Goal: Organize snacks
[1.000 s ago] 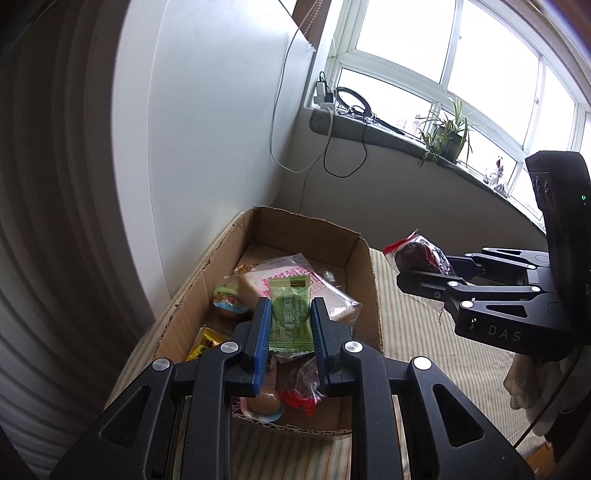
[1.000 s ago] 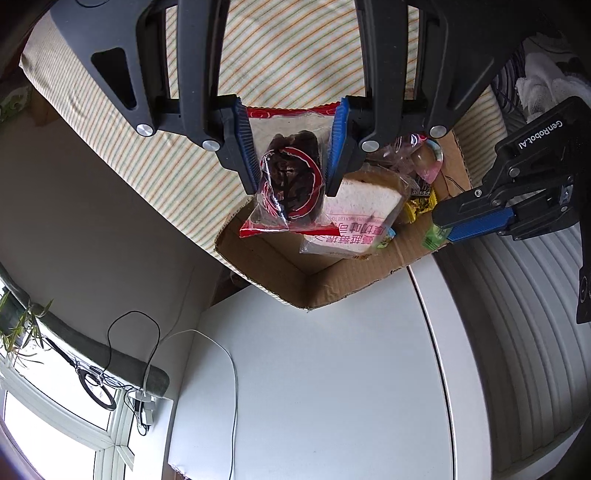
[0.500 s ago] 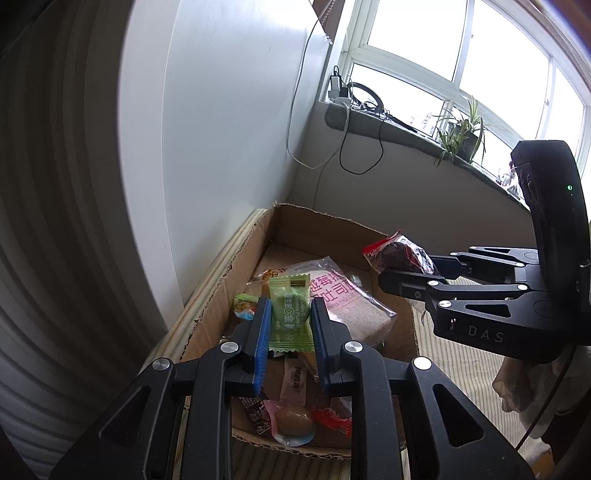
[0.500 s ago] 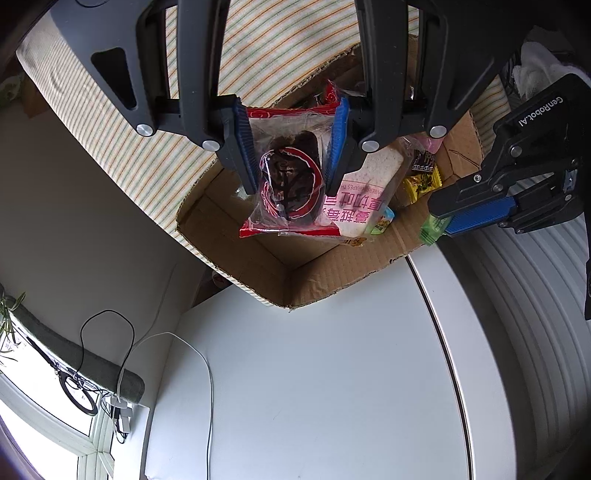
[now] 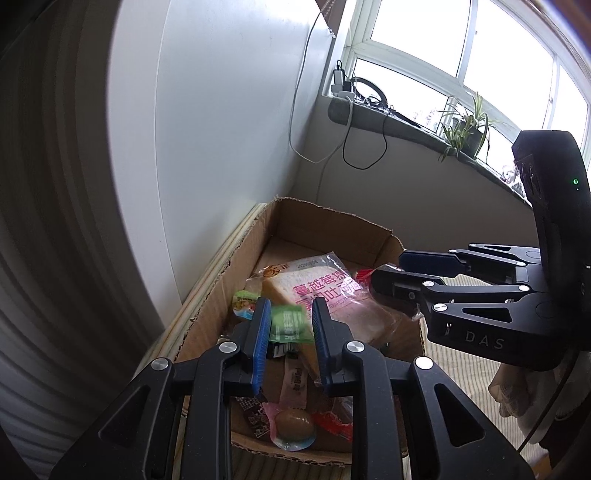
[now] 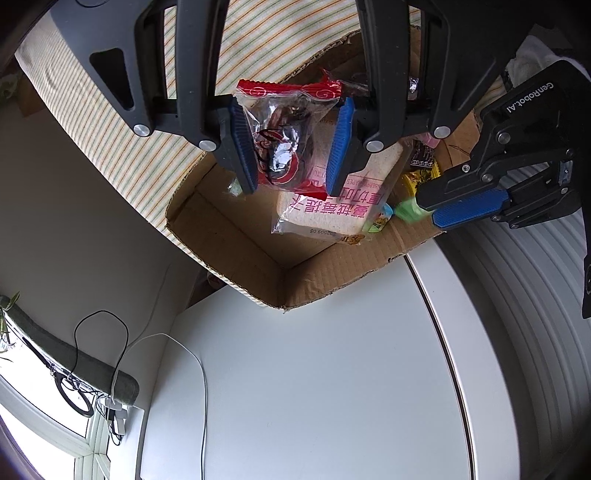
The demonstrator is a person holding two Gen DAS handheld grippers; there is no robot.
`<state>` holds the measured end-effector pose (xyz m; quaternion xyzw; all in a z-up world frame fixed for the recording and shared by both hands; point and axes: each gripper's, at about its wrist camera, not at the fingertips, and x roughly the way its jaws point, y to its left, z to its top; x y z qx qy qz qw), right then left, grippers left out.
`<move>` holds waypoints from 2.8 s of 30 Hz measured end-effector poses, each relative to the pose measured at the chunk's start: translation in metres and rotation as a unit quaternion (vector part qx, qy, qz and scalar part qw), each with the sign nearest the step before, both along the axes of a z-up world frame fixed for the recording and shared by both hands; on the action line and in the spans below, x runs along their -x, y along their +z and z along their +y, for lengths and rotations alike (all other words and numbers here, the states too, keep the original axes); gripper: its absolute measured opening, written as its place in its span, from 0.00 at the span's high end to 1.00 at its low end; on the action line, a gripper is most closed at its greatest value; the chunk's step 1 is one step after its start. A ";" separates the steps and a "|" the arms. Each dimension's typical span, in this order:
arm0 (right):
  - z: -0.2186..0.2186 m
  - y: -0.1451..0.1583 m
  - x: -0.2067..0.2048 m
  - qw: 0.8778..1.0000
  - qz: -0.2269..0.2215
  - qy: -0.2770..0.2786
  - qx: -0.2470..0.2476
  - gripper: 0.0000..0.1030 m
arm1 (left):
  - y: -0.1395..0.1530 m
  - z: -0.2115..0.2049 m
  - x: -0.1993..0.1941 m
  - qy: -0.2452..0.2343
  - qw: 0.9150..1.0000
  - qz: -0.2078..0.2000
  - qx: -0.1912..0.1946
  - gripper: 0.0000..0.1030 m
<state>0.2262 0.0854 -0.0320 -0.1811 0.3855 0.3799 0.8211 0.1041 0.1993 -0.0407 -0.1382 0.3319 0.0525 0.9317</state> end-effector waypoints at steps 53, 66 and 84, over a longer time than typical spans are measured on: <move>-0.126 0.060 0.135 0.984 -0.102 -0.124 -0.077 0.07 | 0.042 -0.059 0.093 0.041 0.996 -0.043 -0.073 0.23; -0.133 0.061 0.146 0.983 -0.103 -0.132 -0.080 0.07 | 0.047 -0.068 0.105 0.047 0.995 -0.052 -0.073 0.22; -0.129 0.062 0.150 0.983 -0.103 -0.129 -0.074 0.07 | 0.046 -0.069 0.107 0.048 0.995 -0.048 -0.070 0.22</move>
